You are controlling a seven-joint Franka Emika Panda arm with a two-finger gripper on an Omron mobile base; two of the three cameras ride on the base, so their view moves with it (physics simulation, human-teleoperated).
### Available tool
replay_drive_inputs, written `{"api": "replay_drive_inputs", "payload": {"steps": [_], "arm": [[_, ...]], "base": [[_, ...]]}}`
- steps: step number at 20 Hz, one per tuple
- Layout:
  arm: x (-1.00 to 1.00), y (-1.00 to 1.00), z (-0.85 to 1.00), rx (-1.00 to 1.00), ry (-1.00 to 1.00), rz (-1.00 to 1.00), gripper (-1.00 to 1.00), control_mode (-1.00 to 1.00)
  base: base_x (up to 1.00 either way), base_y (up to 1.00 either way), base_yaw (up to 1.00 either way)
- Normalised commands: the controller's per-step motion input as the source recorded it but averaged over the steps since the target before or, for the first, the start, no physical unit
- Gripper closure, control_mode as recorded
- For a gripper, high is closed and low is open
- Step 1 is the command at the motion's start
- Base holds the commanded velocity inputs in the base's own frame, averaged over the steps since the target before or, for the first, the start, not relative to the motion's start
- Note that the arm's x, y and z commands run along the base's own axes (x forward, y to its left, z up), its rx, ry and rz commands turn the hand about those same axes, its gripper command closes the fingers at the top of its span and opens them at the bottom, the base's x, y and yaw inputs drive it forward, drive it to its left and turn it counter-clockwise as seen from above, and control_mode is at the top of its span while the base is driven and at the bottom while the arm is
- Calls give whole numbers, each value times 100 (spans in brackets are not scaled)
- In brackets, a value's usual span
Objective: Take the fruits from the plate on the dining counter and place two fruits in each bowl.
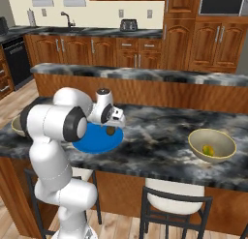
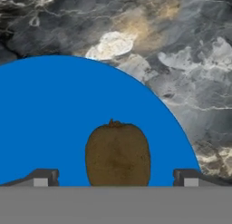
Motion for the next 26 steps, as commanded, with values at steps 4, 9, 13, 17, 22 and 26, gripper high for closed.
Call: {"api": "replay_drive_inputs", "payload": {"steps": [4, 9, 13, 17, 22, 26], "arm": [[0, -9, -21, 0, 0, 0, -100, -100], [4, 0, -25, 0, 0, 0, -100, -100], [2, 0, -22, 0, 0, 0, -100, -100], [0, 0, -6, 0, 0, 0, 100, -100], [0, 0, 0, 0, 0, 0, 100, -100], [-35, -3, 53, 0, 0, 1, 100, -100]], "base": [[0, 0, 0], [0, 0, 0], [0, 0, 0], [0, 0, 0], [0, 0, 0], [0, 0, 0]]}}
